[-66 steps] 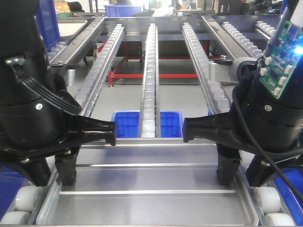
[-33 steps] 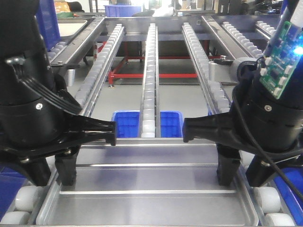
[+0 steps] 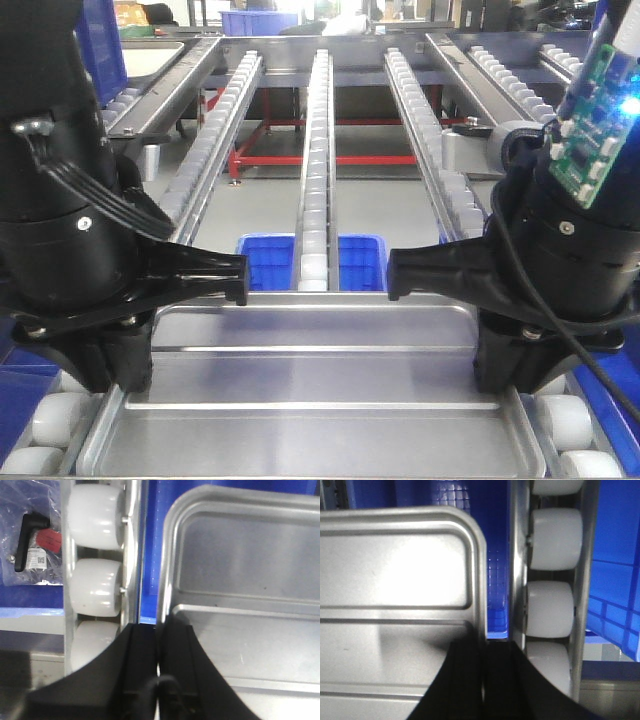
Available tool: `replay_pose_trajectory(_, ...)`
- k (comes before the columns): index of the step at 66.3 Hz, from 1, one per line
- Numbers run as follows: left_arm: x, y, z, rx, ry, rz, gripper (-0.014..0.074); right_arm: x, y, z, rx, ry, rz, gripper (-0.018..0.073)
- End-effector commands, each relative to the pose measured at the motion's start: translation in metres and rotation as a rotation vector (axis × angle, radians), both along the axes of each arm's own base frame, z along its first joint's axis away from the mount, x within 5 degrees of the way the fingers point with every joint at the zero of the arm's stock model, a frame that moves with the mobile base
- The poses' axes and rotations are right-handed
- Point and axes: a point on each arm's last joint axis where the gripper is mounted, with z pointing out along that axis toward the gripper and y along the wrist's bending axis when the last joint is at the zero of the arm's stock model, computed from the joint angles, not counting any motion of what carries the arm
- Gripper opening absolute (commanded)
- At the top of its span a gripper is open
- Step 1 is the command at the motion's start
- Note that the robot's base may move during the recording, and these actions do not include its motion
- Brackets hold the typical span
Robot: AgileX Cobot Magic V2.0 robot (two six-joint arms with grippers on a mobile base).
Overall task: Grab silver tray and stack on right shelf
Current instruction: 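Lift the tray with both grippers and pull it toward the robot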
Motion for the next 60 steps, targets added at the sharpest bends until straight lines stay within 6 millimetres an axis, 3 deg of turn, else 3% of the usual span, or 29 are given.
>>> replay_pose_trajectory(1,0.001,-0.004,0.015,-0.047,-0.044,-0.008,-0.0099,0.005,0.001,0.012,0.022,-0.055,0.013,0.0052)
replay_pose_trajectory(21,0.002,-0.004,0.017,-0.048,-0.045,-0.005,-0.0099,0.006,0.002,0.015,0.035,-0.05,-0.002,0.0052)
replay_pose_trajectory(28,0.004,-0.004,0.03,-0.028,-0.045,0.011,-0.0099,0.009,0.004,0.028,0.03,-0.029,-0.035,0.0052)
replay_pose_trajectory(40,0.007,-0.004,0.068,-0.006,-0.073,-0.005,-0.0099,0.014,0.006,0.065,0.035,-0.05,-0.064,0.0052)
replay_pose_trajectory(49,-0.003,0.001,0.082,-0.031,-0.03,0.019,-0.0099,-0.001,0.008,0.083,0.055,-0.017,-0.067,0.0052)
replay_pose_trajectory(60,-0.025,0.011,0.087,-0.068,-0.014,0.006,-0.0098,-0.028,0.012,0.091,0.068,-0.004,-0.046,0.0052)
